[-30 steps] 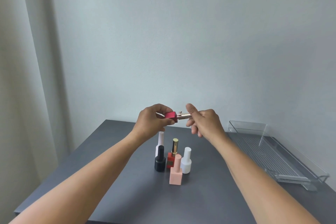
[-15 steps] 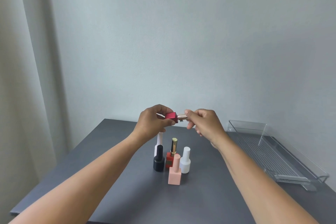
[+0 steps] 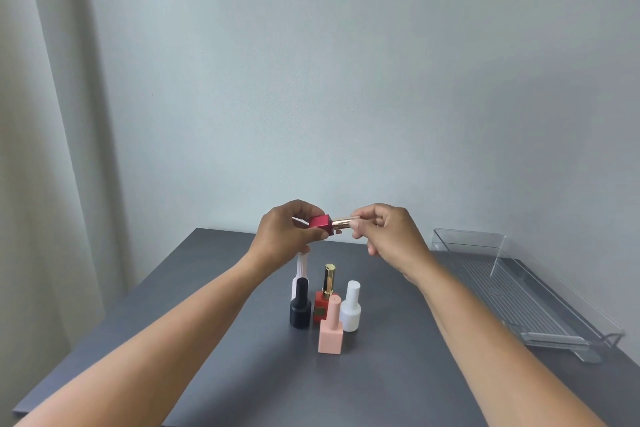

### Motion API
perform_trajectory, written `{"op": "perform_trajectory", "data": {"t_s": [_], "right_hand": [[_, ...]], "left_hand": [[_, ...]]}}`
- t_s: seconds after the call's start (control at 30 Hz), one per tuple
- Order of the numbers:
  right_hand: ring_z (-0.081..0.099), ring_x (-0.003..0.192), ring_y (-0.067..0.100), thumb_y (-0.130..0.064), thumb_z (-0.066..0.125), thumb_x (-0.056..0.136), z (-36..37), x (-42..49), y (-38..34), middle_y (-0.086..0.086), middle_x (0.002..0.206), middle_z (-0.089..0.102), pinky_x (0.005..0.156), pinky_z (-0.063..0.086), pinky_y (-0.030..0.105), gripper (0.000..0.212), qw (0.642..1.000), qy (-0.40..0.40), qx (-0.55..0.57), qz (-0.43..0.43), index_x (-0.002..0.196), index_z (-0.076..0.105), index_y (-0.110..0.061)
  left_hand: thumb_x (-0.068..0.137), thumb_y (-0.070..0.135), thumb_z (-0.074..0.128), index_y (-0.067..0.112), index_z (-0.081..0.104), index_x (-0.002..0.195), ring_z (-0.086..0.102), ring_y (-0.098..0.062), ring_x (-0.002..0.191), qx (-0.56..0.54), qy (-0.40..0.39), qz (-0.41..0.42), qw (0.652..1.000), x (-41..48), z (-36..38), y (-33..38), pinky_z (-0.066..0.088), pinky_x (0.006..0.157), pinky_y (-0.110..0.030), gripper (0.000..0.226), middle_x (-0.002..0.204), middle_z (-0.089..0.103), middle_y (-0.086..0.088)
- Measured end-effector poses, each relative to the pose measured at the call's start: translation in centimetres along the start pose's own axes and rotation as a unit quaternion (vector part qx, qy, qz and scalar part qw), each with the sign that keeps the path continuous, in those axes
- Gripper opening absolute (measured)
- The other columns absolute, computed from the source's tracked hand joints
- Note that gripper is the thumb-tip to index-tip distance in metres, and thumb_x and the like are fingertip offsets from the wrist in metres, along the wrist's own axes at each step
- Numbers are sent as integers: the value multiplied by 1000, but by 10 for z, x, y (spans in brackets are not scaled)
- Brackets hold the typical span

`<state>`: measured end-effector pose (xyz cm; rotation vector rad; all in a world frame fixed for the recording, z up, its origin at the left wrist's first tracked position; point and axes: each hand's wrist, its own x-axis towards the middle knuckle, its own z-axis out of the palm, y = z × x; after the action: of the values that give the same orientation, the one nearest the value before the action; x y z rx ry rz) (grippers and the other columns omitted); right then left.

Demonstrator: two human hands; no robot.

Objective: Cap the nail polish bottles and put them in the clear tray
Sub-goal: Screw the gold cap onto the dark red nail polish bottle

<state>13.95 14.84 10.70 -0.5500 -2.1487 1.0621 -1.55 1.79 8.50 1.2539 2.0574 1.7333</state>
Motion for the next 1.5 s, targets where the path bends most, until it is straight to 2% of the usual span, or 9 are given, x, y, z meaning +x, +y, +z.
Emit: {"op": "perform_trajectory", "data": {"t_s": [0.2,0.3,0.4,0.53,0.77,0.93,1.1,1.33,1.5], "right_hand": [[49,36,5,-55,47,94,0,1,-1,-3,60,70,53,46,25,50,999,20,-31,25,71,69,-17],[52,38,6,-68,39,90,-2,0,-3,-3,63,71,56,45,25,58,998,3,-49,36,82,70,-19],[55,43,5,-60,57,86,-3,-1,-1,-2,80,70,57,45,24,37,999,-9,-50,11,105,62,-28],[51,40,-1,-34,65,91,-1,0,1,-3,81,71,53,44,21,7,998,1,-52,-33,92,65,-27],[53,41,4,-63,43,92,-1,0,-2,-3,66,71,60,51,32,50,995,15,-94,-13,70,65,-24],[58,50,4,-52,63,87,-3,1,0,-5,83,70,62,49,26,27,996,-2,-86,-32,107,61,-34],[55,53,-5,-34,63,91,-2,2,2,-10,74,68,58,40,23,4,992,-6,-111,-62,92,67,-34],[48,59,10,-37,49,98,-4,0,6,-9,64,52,57,38,31,17,978,-17,-195,-73,89,60,-28],[44,57,11,-37,47,99,-5,0,6,-8,61,48,52,33,28,25,972,-20,-222,-75,87,59,-20]], "left_hand": [[75,16,86,31,73,88,73,-15,74,-1,-3,11,1000,2,0,5,63,69,-29,24,86,77,6],[76,16,86,30,72,90,73,-17,77,11,-9,9,1000,4,-1,7,63,70,-29,24,89,75,4],[76,15,85,27,72,92,73,-17,80,12,-11,8,1000,3,-1,5,63,68,-28,24,92,75,4],[76,14,85,26,72,92,73,-15,80,14,-10,11,1000,1,0,4,64,68,-30,24,91,75,5],[76,15,86,30,72,90,73,-16,78,19,-18,16,1000,1,-1,11,64,72,-30,25,87,75,5],[76,15,86,29,73,91,73,-17,81,15,-19,10,1000,0,-4,11,64,70,-32,24,91,74,6],[78,16,85,26,76,101,73,-18,80,13,-39,9,999,-1,-3,10,63,67,-26,26,94,75,7],[79,18,83,40,72,88,66,2,60,41,-62,18,997,-5,-1,13,57,60,-16,26,75,74,15],[80,22,83,27,75,104,66,1,74,85,-41,38,995,-8,5,12,58,70,-22,26,89,72,14]]}}
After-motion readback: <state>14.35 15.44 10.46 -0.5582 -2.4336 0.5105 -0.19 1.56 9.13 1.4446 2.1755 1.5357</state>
